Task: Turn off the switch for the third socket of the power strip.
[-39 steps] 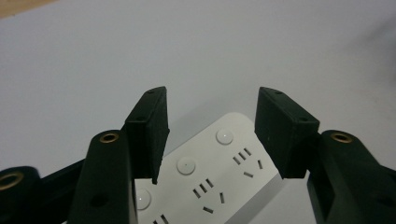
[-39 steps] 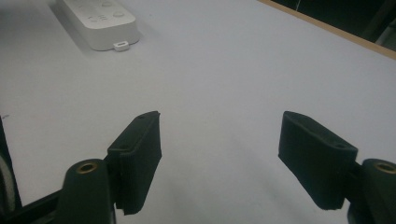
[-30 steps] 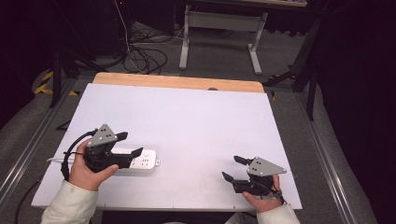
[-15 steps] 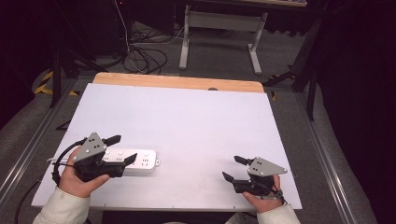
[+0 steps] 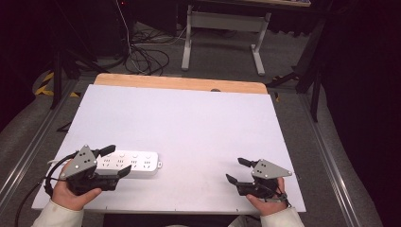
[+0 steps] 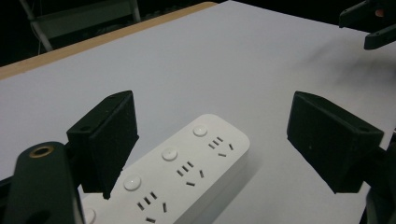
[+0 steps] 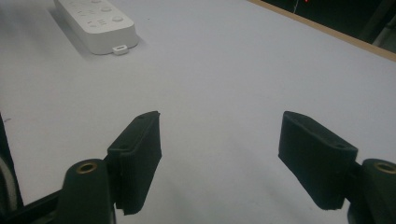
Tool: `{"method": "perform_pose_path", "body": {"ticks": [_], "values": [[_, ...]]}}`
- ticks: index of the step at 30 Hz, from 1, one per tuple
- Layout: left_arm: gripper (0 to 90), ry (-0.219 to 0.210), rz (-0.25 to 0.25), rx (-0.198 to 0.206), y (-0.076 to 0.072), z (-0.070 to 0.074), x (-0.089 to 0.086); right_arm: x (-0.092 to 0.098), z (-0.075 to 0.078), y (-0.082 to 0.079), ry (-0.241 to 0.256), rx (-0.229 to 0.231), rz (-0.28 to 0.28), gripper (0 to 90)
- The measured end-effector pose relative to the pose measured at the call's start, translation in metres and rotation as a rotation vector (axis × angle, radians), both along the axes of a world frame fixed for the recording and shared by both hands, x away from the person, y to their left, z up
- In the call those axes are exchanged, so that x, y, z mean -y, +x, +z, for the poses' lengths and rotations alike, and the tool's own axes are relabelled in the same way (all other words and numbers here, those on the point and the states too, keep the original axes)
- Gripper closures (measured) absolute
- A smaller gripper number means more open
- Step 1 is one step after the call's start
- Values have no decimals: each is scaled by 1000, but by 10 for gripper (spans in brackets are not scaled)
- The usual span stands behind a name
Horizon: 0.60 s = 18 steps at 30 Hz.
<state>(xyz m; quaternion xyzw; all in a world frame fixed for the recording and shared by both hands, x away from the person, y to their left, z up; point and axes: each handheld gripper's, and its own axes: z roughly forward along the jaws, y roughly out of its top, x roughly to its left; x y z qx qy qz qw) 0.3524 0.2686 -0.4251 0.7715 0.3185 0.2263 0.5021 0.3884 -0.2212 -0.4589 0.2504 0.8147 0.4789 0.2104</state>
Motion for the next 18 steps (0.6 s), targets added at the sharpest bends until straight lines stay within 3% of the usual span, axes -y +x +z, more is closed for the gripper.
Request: {"method": "perform_pose_path", "body": {"ticks": [3, 9, 18], "values": [[173, -6, 7, -24, -2, -6, -4, 0, 0, 0, 4, -1, -1, 300], [179, -69, 5, -33, -7, -21, -10, 0, 0, 0, 0, -3, -4, 301], [171, -61, 27, -15, -11, -39, -16, 1, 0, 0, 0, 0, -5, 301]]}}
